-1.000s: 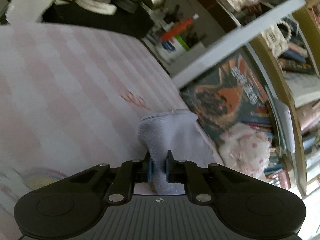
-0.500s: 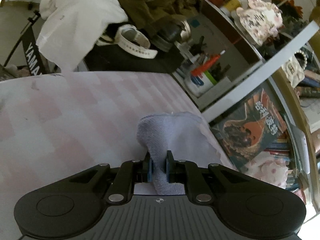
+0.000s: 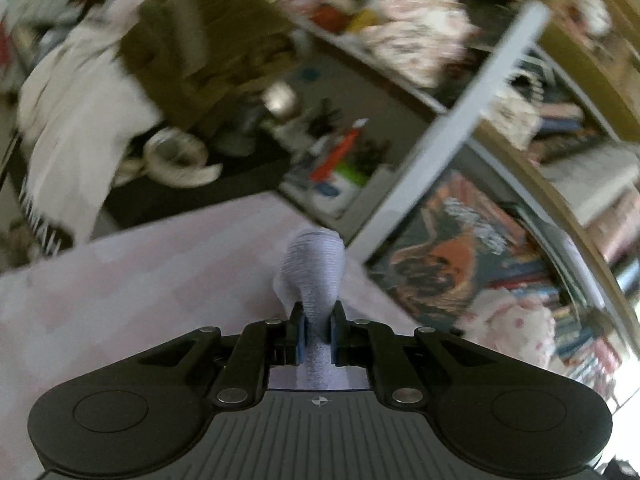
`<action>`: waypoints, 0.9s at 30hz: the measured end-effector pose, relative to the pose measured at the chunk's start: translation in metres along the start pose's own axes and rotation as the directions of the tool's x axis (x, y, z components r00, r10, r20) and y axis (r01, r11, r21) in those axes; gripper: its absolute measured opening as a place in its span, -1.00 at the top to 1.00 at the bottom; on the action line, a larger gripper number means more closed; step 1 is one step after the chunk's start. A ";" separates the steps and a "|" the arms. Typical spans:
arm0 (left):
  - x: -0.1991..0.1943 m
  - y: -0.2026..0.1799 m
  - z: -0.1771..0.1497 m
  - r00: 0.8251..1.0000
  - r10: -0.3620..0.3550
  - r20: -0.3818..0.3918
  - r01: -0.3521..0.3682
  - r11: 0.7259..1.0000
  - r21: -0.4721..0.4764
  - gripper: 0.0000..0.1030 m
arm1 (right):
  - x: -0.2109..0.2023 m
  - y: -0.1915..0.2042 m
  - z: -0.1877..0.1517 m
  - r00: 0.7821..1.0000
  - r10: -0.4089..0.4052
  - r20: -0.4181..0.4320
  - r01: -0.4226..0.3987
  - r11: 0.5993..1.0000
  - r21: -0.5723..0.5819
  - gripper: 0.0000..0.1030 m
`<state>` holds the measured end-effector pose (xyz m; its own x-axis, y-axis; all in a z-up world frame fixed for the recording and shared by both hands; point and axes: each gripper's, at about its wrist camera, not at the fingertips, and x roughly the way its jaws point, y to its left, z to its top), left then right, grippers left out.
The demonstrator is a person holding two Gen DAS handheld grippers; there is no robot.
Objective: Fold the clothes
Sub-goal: 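Lift the lavender edge with the left gripper and fold it over the body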
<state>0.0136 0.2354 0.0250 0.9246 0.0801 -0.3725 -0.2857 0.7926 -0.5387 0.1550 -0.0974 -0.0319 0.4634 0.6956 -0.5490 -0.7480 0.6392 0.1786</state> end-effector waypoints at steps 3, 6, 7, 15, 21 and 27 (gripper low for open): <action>-0.008 -0.035 -0.001 0.999 -0.028 0.019 0.026 0.995 0.099 0.81 | 0.000 0.001 0.000 1.000 -0.003 0.001 0.003 1.000 -0.004 0.14; -0.014 -0.069 -0.006 0.997 -0.073 0.031 0.066 0.980 0.187 0.81 | 0.000 0.001 -0.001 1.000 -0.005 0.002 0.005 1.000 -0.008 0.14; -0.016 -0.081 -0.008 0.995 -0.093 0.031 0.084 0.972 0.218 0.81 | 0.000 0.001 -0.001 1.000 -0.005 0.002 0.005 1.000 -0.009 0.14; -0.017 -0.165 -0.072 0.967 -0.227 -0.113 0.253 0.834 0.491 0.80 | 0.000 0.000 -0.001 1.000 -0.001 0.002 0.001 1.000 -0.004 0.14; -0.011 -0.193 -0.170 0.959 -0.102 -0.265 0.273 0.586 0.763 0.51 | 0.000 -0.005 0.000 1.000 0.018 -0.003 -0.018 0.999 0.026 0.14; -0.021 -0.190 -0.189 0.957 -0.080 -0.279 0.283 0.473 0.834 0.29 | -0.001 -0.007 -0.001 1.000 0.023 0.002 -0.023 0.999 0.049 0.07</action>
<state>0.0007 -0.0310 -0.0073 0.8372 -0.1552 -0.5244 0.3365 0.9021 0.2702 0.1592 -0.1024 -0.0331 0.4471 0.7105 -0.5434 -0.7341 0.6386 0.2310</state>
